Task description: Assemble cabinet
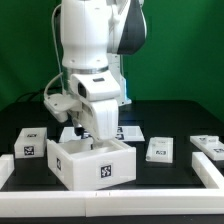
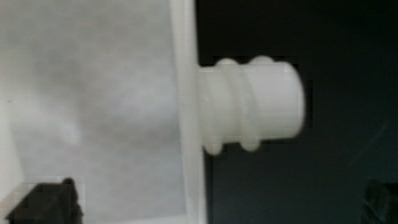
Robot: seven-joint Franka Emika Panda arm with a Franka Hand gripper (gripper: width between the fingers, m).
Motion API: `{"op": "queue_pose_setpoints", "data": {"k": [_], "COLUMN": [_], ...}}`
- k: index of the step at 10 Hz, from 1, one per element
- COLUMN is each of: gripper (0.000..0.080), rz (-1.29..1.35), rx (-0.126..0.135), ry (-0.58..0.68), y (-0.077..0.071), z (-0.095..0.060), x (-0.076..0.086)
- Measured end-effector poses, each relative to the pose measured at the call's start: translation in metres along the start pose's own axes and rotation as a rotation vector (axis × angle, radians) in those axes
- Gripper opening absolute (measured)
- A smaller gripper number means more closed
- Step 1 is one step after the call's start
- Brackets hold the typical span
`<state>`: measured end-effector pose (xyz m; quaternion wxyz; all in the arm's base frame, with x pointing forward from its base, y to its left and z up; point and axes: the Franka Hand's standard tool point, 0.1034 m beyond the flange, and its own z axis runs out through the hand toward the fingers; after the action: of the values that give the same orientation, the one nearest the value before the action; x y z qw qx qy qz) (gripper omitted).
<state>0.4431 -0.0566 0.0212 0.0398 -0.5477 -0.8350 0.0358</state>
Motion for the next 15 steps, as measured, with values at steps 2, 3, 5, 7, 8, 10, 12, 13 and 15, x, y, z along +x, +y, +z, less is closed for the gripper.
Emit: {"op": "queue_pose_setpoints", "data": {"k": [2,3,5,7,8,10,12,13,15], "gripper": [0.0695,0.0695,0.0350,0.0154,0.0046,0.0041,0.0041,0.0041,0.0041], "rz": [0.017,0.017,0.018,0.018,0.018,0.019,0.019,0.019,0.138], "rx": [-0.002,-0.002,-0.002,-0.002,-0.002,-0.009,-0.009,-0.009,-0.015], "ry": [-0.001,0.000,0.000,-0.001,-0.001,-0.004,-0.004,-0.004,-0.003], "y": [0.002,0.001,0.001,0.001,0.001,0.003,0.003,0.003,0.015], "z": [0.000,0.000,0.000,0.000,0.000,-0.001,-0.001,-0.001,-0.002], "x": [-0.001,-0.002,-0.002,-0.002,-0.002,-0.003,-0.003,-0.003,0.006]}}
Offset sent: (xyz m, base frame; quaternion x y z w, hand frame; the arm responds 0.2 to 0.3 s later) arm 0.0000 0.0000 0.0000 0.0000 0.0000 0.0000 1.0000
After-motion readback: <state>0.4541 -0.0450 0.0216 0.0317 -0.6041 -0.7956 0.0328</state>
